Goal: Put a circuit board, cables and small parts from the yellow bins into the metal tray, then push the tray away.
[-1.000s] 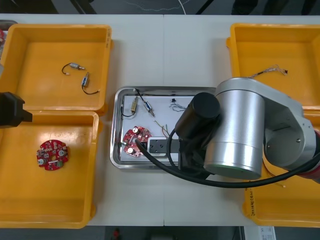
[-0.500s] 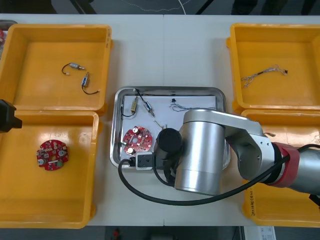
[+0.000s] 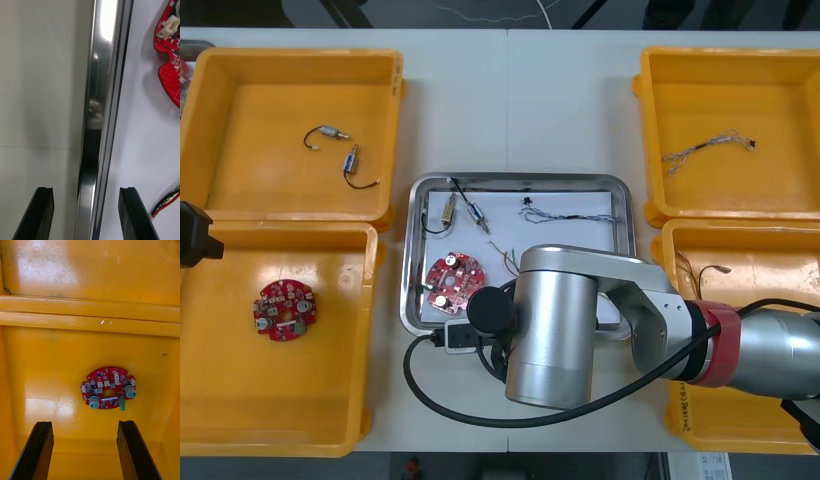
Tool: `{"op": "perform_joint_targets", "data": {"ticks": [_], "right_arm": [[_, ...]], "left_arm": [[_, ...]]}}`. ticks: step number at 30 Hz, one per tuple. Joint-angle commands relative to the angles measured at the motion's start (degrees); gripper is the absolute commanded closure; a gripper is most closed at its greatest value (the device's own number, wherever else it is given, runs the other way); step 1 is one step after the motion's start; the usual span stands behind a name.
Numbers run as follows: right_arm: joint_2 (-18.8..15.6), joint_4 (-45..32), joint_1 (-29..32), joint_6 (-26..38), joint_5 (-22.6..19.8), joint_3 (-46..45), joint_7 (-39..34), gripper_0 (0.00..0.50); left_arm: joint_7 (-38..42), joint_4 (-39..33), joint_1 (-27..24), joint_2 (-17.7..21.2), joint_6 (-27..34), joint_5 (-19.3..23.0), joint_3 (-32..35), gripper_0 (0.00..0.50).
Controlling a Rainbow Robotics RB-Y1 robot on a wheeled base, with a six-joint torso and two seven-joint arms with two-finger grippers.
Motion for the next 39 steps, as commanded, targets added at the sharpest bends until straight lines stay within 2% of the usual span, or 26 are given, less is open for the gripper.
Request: {"op": "perform_joint_targets", "data": {"ticks": [1,8,21,22,23,24,25,29,36,39], "right_arm": [[1.3,-0.6,-1.5,-0.7,0.7,1.2,0.4,0.000],[1.4,1.5,-1.5,-3.0,1.5,1.7,0.8,0.000],[1.6,2.1,-1.5,-3.3,2.2,1.7,0.4,0.010],[1.6,2.1,-1.5,-3.3,2.2,1.7,0.4,0.160],[1.6,2.1,-1.5,-3.3,2.3,1.7,0.3,0.256],[1.8,2.1,-1.5,-3.2,2.6,1.7,0.2,0.436],[1.8,2.1,-1.5,-3.1,2.7,1.7,0.2,0.500],[1.8,2.1,-1.5,-3.1,3.7,1.7,0.1,0.500],[1.8,2.1,-1.8,-3.2,7.7,1.7,0.1,0.500],[1.8,3.4,-2.9,-3.3,7.9,1.7,-0.2,0.500]], "left_arm": [[-3.4,-0.5,0.7,2.6,0.3,0.5,1.1,0.000],[-3.4,-0.5,0.7,2.6,0.3,0.5,1.1,0.000],[-3.4,-0.5,0.7,2.6,0.3,0.5,1.1,0.000],[-3.4,-0.5,0.7,2.6,0.3,0.5,1.1,0.000],[-3.4,-0.5,0.7,2.6,0.3,0.5,1.1,0.000],[-3.4,-0.5,0.7,2.6,0.3,0.5,1.1,0.000],[-3.4,-0.5,0.7,2.6,0.3,0.5,1.1,0.000],[-3.4,-0.5,0.7,2.6,0.3,0.5,1.1,0.000],[-3.4,-0.5,0.7,2.6,0.3,0.5,1.1,0.000],[-3.4,-0.5,0.7,2.6,0.3,0.5,1.1,0.000]]}}
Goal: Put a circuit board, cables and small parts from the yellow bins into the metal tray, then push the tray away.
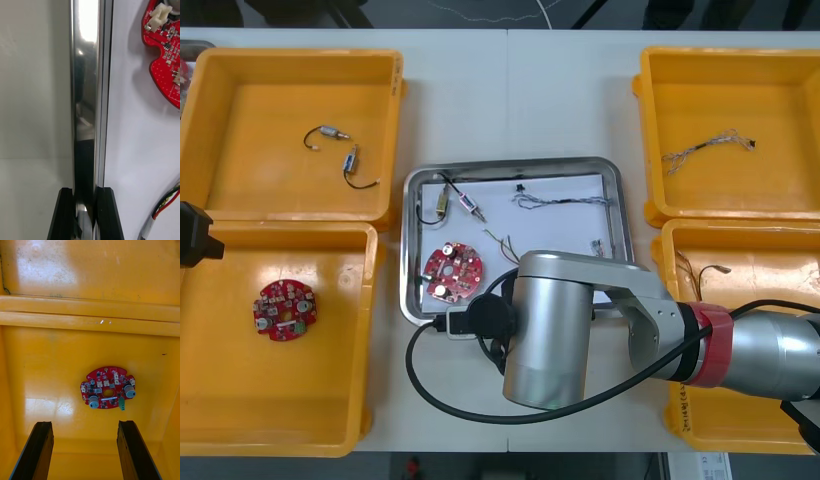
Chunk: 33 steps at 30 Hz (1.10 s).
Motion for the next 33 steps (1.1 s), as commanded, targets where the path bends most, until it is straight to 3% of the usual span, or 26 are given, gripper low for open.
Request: {"op": "perform_joint_targets", "data": {"ticks": [1,8,20,33], "right_arm": [[1.5,1.4,-3.3,-0.5,0.8,0.6,-0.3,0.500],[1.5,3.9,-6.7,-0.8,0.7,0.6,-0.3,0.500],[4.7,11.5,-14.4,-1.4,0.7,0.6,-0.3,0.500],[4.9,17.3,-19.6,-3.6,0.7,0.3,-0.3,0.500]], "left_arm": [[-3.4,-0.5,0.7,2.6,0.3,0.4,1.1,0.000],[-3.4,-0.5,0.7,2.6,0.3,0.4,1.1,0.000],[-3.4,-0.5,0.7,2.6,0.3,0.4,1.1,0.000],[-3.4,-0.5,0.7,2.6,0.3,0.4,1.1,0.000]]}}
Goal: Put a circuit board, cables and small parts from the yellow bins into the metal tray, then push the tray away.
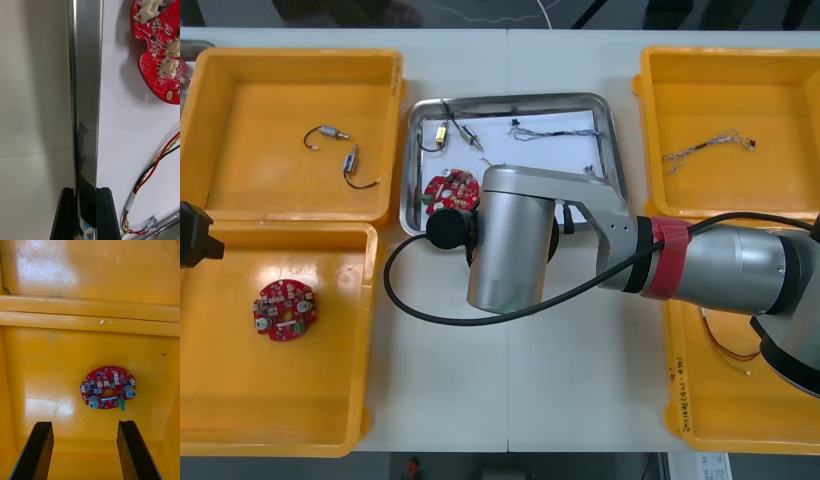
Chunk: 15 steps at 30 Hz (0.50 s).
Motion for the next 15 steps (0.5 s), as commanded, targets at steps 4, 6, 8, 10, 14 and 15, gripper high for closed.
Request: {"op": "perform_joint_targets", "data": {"ticks": [4,6,8,10,14,15], "right_arm": [[1.6,3.4,-4.4,-2.0,0.3,-1.5,0.0,0.500],[1.7,3.7,-4.4,-2.2,0.4,-1.8,0.2,0.500],[1.9,5.0,-5.0,-3.2,0.4,-2.0,0.2,0.500],[1.9,5.8,-5.6,-3.9,0.4,-2.0,0.0,0.500],[2.2,8.1,-6.5,-5.1,0.4,-2.2,0.2,0.500],[2.5,8.8,-6.6,-5.5,0.4,-2.4,0.2,0.500]], "left_arm": [[-3.4,-0.5,0.7,2.6,0.3,0.4,1.1,0.000],[-3.4,-0.5,0.7,2.6,0.3,0.4,1.1,0.000],[-3.4,-0.5,0.7,2.6,0.3,0.4,1.1,0.000],[-3.4,-0.5,0.7,2.6,0.3,0.4,1.1,0.000],[-3.4,-0.5,0.7,2.6,0.3,0.4,1.1,0.000],[-3.4,-0.5,0.7,2.6,0.3,0.4,1.1,0.000]]}}
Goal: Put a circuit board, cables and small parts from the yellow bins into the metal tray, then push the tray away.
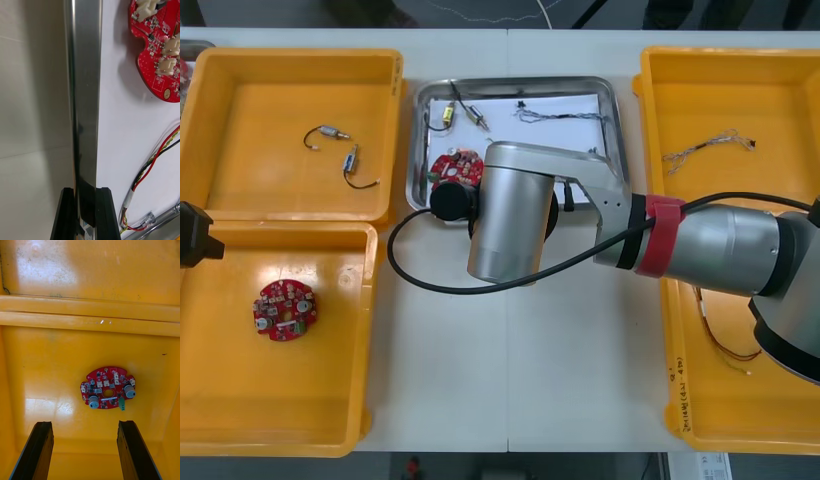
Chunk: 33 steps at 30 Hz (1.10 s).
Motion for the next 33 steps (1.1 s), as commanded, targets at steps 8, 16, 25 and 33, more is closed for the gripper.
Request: {"op": "perform_joint_targets", "data": {"ticks": [8,16,25,33], "right_arm": [[2.6,8.1,-5.2,-8.2,0.3,-2.3,0.5,0.500],[3.6,14.5,-6.6,-14.6,0.3,-2.3,0.9,0.500],[4.1,19.2,-7.6,-19.3,0.4,-2.7,1.6,0.500],[4.1,21.7,-7.7,-23.0,0.4,-3.6,2.6,0.500]], "left_arm": [[-3.4,-0.5,0.7,2.6,0.3,0.4,1.1,0.000],[-3.4,-0.5,0.7,2.6,0.3,0.4,1.1,0.000],[-3.4,-0.5,0.7,2.6,0.3,0.4,1.1,0.000],[-3.4,-0.5,0.7,2.6,0.3,0.4,1.1,0.000]]}}
